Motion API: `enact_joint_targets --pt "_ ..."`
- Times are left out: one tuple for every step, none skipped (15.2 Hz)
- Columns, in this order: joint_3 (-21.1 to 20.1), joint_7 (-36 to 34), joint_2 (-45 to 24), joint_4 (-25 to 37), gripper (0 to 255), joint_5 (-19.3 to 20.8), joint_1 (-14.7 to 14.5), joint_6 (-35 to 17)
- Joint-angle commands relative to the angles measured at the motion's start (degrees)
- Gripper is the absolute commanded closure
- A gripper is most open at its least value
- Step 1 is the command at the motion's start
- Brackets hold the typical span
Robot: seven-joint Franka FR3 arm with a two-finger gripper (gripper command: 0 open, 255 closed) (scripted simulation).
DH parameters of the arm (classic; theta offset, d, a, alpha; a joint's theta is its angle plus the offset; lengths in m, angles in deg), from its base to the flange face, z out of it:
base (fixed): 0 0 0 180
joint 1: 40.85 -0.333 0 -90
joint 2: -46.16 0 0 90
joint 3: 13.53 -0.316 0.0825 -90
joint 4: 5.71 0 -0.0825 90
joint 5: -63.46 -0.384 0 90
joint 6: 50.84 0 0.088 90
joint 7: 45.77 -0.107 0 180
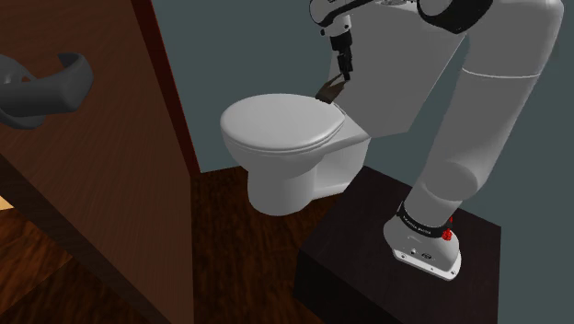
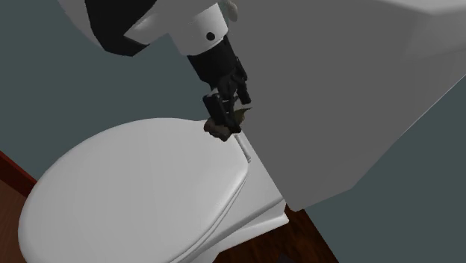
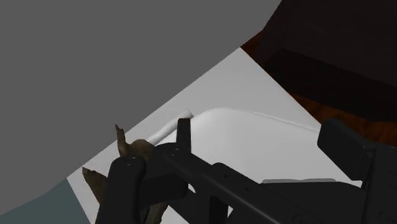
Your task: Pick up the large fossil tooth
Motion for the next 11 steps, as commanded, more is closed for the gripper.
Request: enact_joint_targets --pt "0.5 3.3 -5.4 5.4 0 -0.6 1.3 -0.2" --pt "0.6 4.7 -7.8 8.1 0 -0.9 2.0 -0.1" --pt "0.6 6.0 -10.3 10.8 0 -1.1 2.7 0.1" --pt "0.6 7.3 -12.8 13.7 0 -1.4 3.5 0.3" --pt "0.5 8.7 -15.4 16.8 0 -1.7 4.3 0.7" --pt "0.5 10.0 -18.1 20.1 0 -2.0 5.2 1.2" --pt "0.4 11.2 -20.8 23.6 0 -2.3 6.1 1.8" --pt "0.2 12.5 -23.7 27.5 0 -2.6 7.1 2.5" --pt "0.2 13.1 -25.0 29.3 0 -2.8 7.5 2.9" --pt "0.1 12.8 -25.0 28.6 0 -2.8 7.5 2.2" --pt "0.1 12.6 -25.1 27.9 0 -2.8 7.5 1.6"
